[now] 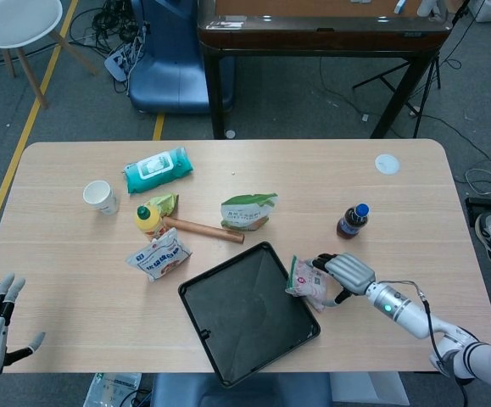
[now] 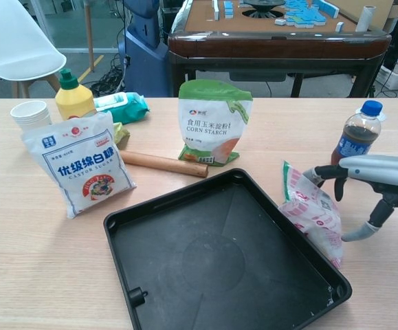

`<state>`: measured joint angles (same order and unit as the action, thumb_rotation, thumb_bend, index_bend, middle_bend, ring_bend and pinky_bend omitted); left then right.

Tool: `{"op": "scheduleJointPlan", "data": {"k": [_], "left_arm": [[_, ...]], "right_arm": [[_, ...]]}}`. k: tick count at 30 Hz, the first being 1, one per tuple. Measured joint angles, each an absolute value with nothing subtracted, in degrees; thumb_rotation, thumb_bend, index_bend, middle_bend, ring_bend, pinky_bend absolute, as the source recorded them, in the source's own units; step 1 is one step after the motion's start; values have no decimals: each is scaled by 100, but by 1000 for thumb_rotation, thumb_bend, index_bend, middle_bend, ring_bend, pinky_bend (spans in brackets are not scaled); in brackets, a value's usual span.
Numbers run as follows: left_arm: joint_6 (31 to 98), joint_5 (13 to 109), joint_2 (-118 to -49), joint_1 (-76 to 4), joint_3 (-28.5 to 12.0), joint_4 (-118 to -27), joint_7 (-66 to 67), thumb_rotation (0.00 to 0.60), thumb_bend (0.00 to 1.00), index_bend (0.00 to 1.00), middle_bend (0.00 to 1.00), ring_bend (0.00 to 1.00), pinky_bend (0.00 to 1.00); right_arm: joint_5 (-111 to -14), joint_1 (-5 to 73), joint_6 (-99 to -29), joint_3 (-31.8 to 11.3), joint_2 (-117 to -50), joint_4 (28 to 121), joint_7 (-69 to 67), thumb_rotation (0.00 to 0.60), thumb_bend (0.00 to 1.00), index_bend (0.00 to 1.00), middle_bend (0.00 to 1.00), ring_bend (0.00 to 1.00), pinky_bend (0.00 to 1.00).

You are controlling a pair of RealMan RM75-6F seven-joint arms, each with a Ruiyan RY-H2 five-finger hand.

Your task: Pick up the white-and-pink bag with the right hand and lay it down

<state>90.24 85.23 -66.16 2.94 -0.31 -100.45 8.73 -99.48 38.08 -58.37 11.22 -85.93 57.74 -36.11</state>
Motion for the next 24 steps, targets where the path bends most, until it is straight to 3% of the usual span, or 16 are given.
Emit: {"op": "scheduleJointPlan", "data": {"k": [10, 14, 24], "left_arm": [[9016, 8539, -6617, 291, -25, -10036, 836, 600, 177, 77, 14, 0, 55], [9031, 8526, -6609, 310, -20, -10023, 809, 600, 177, 77, 14, 0, 55], [9012, 8529, -6628, 314, -10, -9956, 707, 600, 177, 77, 14, 0, 55]], "right_arm": [[-9575, 3387, -6099, 969, -8696, 5901, -3274, 600, 0, 176, 268, 203, 326], [-9361, 3239, -6209, 830, -8672, 6075, -2990, 600, 0, 125, 265, 195, 317], [-8583, 2835, -6129, 538, -8457, 7236, -1593, 600, 0, 87, 255, 192, 317]]}}
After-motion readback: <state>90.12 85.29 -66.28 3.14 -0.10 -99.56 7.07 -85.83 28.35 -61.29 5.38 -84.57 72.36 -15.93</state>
